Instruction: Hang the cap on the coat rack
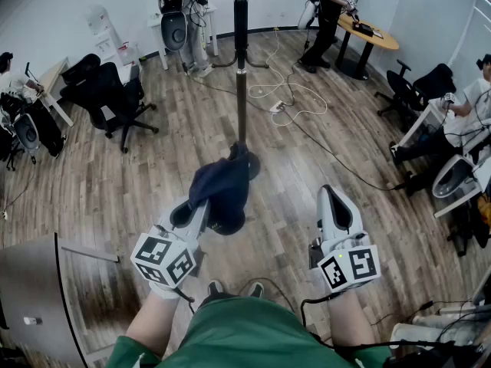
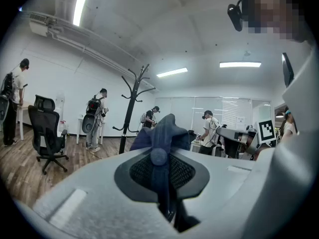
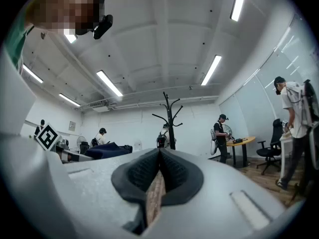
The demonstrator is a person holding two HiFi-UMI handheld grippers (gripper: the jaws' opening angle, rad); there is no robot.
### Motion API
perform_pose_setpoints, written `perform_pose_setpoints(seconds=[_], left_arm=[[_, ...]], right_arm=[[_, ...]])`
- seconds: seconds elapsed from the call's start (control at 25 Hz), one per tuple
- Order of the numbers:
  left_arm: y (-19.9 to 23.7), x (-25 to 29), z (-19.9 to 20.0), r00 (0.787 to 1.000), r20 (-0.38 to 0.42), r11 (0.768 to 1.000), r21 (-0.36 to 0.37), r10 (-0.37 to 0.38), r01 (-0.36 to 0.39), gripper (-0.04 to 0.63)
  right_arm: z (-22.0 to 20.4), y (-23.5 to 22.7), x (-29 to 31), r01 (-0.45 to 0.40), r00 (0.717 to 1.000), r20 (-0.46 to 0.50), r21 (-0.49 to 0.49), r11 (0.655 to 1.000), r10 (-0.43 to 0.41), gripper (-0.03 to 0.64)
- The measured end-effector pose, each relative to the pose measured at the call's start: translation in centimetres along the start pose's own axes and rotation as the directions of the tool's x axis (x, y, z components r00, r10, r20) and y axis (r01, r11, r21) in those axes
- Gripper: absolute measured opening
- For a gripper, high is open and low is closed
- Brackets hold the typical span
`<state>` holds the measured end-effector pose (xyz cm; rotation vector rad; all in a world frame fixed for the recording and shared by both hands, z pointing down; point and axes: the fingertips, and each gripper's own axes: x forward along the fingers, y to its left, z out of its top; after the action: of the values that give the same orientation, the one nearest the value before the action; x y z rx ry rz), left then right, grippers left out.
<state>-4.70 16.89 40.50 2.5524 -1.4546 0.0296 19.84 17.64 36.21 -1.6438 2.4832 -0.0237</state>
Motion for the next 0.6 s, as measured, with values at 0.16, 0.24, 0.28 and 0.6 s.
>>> perform_pose_setpoints(seconds=[0.16, 0.24, 0.28, 0.6], left_arm=[[-0.5, 0.9, 0.4, 1.0, 0.005, 1.0, 0.006, 0.007, -0.007, 0.037], [-0.7, 1.1, 0.4, 1.0, 0.008, 1.0, 0.004, 0.013, -0.013, 0.037], [-0.8, 1.1, 0.5, 1.0, 0.011, 1.0, 0.003, 0.015, -0.015, 0.038], [-0.9, 1.0, 1.1, 0.998, 0.053, 0.999, 0.009, 0.037, -0.038, 0.038]], right_arm=[[0.2, -1.0, 0.2, -0.002, 1.0, -0.002, 0.003, 1.0, 0.002, 0.002], [0.2, -1.5, 0.0, 0.0, 1.0, 0.0, 0.012, 1.0, 0.0, 0.002], [0.1, -1.6, -0.1, 0.001, 1.0, 0.004, 0.019, 1.0, -0.001, 0.002], [0.3, -2.2, -1.0, 0.008, 1.0, 0.018, 0.023, 1.0, -0.009, 0.002]])
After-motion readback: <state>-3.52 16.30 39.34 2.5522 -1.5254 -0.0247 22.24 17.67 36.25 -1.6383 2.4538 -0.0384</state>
